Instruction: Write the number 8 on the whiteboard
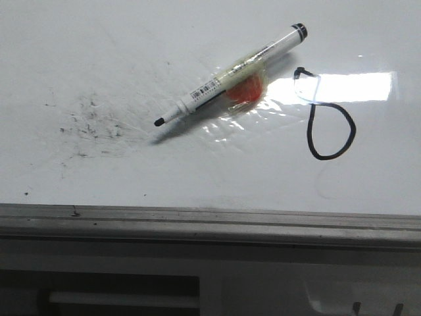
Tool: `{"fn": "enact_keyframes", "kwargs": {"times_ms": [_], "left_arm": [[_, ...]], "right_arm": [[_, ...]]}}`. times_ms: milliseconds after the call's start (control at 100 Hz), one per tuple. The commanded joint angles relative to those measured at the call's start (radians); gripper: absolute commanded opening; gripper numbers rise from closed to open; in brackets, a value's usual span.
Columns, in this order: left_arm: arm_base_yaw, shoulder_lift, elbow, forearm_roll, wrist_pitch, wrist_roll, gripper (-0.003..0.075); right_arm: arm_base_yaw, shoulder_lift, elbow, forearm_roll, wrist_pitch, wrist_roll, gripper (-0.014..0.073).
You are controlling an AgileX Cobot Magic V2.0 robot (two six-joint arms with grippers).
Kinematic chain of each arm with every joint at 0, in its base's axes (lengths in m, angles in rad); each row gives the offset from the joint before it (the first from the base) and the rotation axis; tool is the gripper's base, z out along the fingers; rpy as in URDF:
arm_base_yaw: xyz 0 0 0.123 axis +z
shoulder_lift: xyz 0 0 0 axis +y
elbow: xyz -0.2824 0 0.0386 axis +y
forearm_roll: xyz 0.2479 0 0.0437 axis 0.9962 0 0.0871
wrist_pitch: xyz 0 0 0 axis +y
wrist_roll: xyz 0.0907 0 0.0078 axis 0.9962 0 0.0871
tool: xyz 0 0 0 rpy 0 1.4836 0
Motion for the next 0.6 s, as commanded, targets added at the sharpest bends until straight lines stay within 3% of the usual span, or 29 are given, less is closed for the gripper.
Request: {"fn": "enact_keyframes", "kwargs": {"times_ms": [0, 490, 590], "left_arm": [[0.000, 0.006, -0.023, -0.015, 0.038, 0.002, -0.0020], [0.000, -0.014, -0.008, -0.031, 0.032, 0.002, -0.0020], [0.016, -0.063, -0.008, 0.094, -0.035, 0.002, -0.0020]], "right_arm": [[-0.004, 0.014, -0.023, 0.004, -0.066, 0.005, -0.0063], [-0.004, 0.014, -0.023, 0.004, -0.066, 0.005, -0.0063], [-0.004, 0.014, -0.023, 0.004, -0.066, 0.005, -0.0063]]}}
